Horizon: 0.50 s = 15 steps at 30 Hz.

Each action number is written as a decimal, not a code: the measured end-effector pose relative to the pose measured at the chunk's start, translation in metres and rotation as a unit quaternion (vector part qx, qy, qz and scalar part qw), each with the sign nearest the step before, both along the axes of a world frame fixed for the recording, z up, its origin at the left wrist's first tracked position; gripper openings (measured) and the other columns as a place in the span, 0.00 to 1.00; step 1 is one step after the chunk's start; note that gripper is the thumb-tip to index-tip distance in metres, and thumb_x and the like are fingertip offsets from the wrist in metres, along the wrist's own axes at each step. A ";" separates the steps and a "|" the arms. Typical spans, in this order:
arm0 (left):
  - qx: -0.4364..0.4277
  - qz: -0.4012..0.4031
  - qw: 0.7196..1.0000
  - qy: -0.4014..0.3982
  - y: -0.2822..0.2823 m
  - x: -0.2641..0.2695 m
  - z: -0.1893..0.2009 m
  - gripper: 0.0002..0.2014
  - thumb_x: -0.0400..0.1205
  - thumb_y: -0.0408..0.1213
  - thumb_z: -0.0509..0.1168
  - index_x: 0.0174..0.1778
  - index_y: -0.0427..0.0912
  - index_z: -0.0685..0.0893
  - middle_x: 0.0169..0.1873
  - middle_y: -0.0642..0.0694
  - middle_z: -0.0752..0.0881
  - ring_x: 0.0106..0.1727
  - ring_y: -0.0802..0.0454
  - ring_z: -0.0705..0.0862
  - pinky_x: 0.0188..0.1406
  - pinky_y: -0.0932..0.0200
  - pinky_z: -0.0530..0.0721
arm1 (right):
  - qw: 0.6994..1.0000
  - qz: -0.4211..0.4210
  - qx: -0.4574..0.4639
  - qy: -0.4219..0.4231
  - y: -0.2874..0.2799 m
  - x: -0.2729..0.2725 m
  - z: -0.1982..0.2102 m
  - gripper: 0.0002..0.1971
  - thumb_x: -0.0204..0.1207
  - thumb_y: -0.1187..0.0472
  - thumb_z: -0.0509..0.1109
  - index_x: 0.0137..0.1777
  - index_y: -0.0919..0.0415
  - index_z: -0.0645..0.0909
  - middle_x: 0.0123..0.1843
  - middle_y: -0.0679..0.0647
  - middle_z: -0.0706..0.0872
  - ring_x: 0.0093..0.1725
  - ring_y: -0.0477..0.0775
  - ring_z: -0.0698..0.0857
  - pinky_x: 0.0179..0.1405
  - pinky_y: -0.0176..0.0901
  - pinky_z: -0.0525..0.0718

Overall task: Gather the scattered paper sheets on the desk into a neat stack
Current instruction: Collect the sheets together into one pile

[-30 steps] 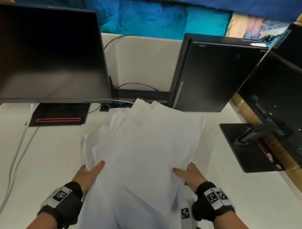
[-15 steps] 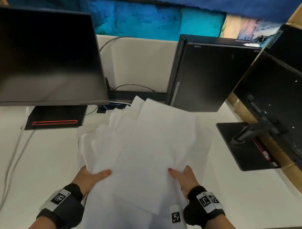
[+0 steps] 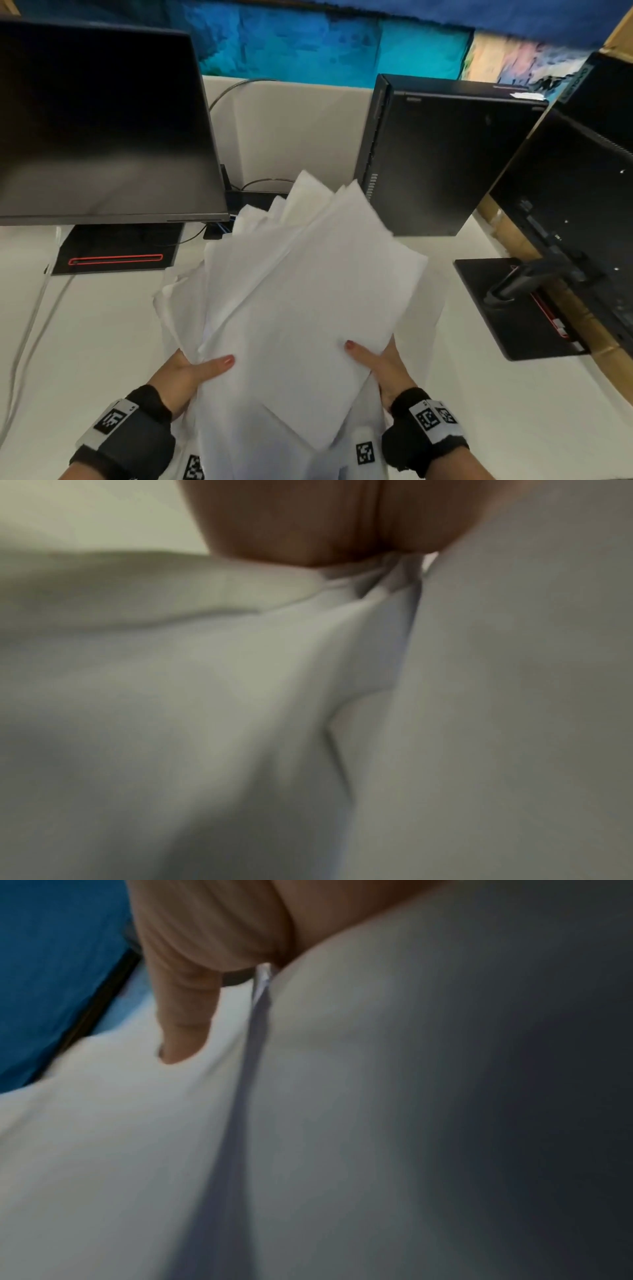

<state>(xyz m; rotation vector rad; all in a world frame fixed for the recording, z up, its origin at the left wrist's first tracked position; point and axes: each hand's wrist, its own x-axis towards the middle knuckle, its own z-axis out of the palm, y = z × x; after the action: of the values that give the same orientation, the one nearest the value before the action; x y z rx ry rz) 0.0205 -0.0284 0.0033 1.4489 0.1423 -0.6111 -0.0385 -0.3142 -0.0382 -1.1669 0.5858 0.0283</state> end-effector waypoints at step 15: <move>-0.007 0.031 0.999 0.012 -0.010 0.011 -0.004 0.51 0.27 0.50 0.84 0.52 0.46 0.83 0.38 0.48 0.93 0.44 0.46 0.90 0.38 0.52 0.87 | 0.985 0.169 -0.005 -0.018 -0.020 0.003 0.025 0.45 0.27 0.54 0.90 0.53 0.62 0.84 0.43 0.53 0.93 0.44 0.50 0.91 0.37 0.37 0.87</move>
<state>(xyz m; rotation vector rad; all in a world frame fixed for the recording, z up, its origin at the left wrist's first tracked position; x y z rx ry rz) 0.0316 -0.0388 -0.0008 1.4179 0.2014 -0.5778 -0.0357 -0.3337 -0.0137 -1.2638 0.3511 0.2938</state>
